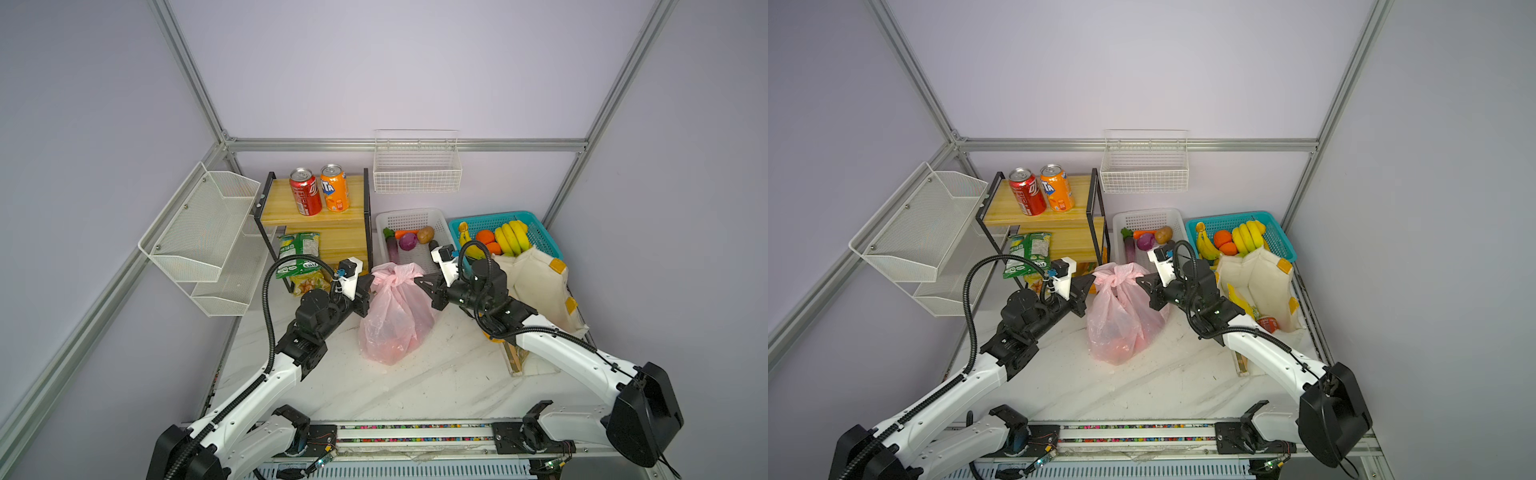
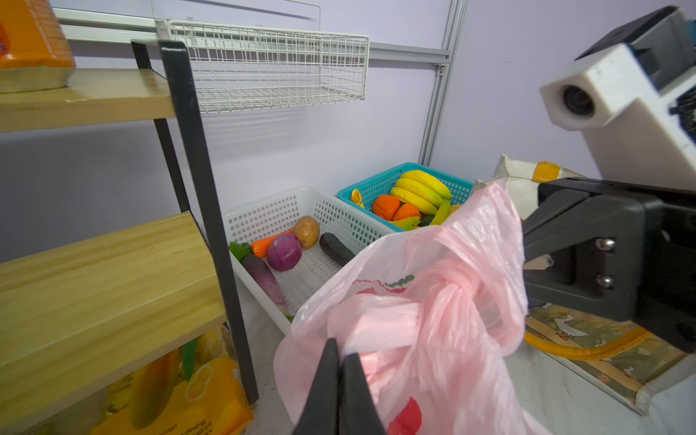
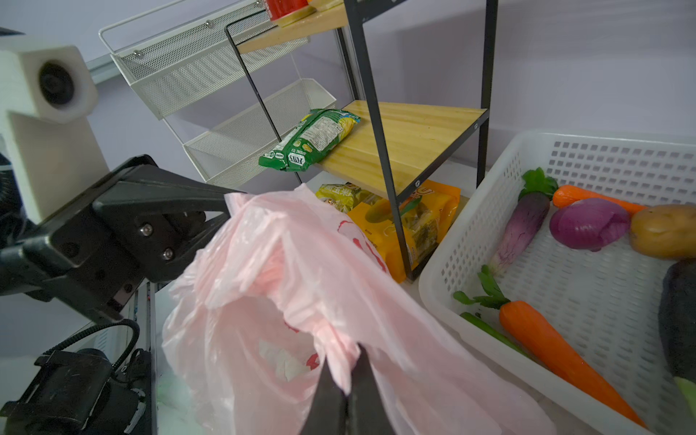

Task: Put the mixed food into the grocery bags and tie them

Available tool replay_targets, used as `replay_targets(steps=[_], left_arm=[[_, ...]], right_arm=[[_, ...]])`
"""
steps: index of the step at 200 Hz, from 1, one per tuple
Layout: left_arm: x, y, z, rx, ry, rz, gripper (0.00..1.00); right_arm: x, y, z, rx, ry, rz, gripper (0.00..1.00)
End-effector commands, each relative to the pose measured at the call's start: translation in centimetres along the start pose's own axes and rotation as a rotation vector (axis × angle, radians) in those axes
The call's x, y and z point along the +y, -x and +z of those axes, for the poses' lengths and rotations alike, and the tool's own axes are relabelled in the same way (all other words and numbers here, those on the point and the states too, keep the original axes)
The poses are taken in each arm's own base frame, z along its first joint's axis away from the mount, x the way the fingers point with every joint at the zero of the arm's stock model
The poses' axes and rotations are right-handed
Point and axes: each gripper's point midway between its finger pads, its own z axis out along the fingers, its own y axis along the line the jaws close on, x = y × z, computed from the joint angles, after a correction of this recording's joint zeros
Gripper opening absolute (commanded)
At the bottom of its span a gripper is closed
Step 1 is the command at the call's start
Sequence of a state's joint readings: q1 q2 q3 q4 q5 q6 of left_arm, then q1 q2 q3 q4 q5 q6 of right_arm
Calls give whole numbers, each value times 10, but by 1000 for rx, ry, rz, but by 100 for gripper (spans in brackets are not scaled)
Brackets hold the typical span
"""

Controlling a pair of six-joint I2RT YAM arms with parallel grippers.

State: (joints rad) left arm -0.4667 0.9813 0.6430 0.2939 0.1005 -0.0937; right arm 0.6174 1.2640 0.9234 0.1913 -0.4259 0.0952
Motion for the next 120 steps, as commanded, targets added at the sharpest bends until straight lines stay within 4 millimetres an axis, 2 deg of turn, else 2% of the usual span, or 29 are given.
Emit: replay_targets(steps=[1, 30, 69, 94, 120], left_arm=[[23, -6, -6, 12, 128, -15, 0], [43, -12, -8, 51, 247, 13, 0], [82, -26, -13, 106, 472, 49, 0], [100, -38, -12, 136, 531, 36, 0], [120, -48, -15, 152, 578, 8, 0]], right_arm=[[-9, -6, -12, 43, -77, -3, 0], [-21, -17, -16, 78, -153, 42, 0], [-56, -44, -25, 129, -269, 136, 0], [-79, -66, -34, 164, -333, 208, 0], [-88, -93, -39, 205, -361, 265, 0]])
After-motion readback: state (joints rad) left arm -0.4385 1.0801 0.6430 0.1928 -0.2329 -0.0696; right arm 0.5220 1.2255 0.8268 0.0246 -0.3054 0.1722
